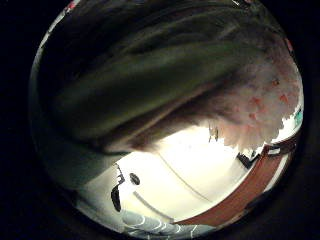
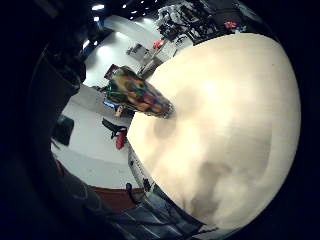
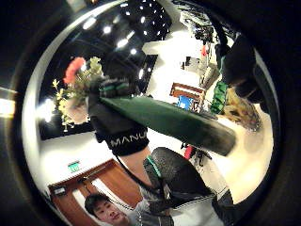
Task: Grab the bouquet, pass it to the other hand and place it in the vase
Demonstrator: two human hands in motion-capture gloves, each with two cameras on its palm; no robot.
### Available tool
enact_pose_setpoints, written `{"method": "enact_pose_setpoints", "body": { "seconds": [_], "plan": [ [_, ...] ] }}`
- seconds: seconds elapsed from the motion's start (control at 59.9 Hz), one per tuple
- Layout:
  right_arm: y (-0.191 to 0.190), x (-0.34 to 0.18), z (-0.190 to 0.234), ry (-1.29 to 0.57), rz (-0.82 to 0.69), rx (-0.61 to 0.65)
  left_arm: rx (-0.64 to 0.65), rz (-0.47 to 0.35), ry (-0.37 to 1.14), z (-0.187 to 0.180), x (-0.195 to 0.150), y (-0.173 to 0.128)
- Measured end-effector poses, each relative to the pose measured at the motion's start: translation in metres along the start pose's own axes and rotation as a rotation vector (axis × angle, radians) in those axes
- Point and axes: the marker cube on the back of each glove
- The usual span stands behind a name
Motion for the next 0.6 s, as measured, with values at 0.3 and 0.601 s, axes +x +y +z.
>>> {"method": "enact_pose_setpoints", "body": {
  "seconds": [0.3, 0.601],
  "plan": [
    [-0.015, 0.052, -0.039, 0.14, 0.121, 0.082, 0.118, -0.037, -0.007, -0.031, -0.02, -0.067],
    [-0.025, 0.11, -0.068, 0.255, 0.211, 0.169, 0.162, -0.069, -0.076, -0.034, -0.061, -0.099]
  ]
}}
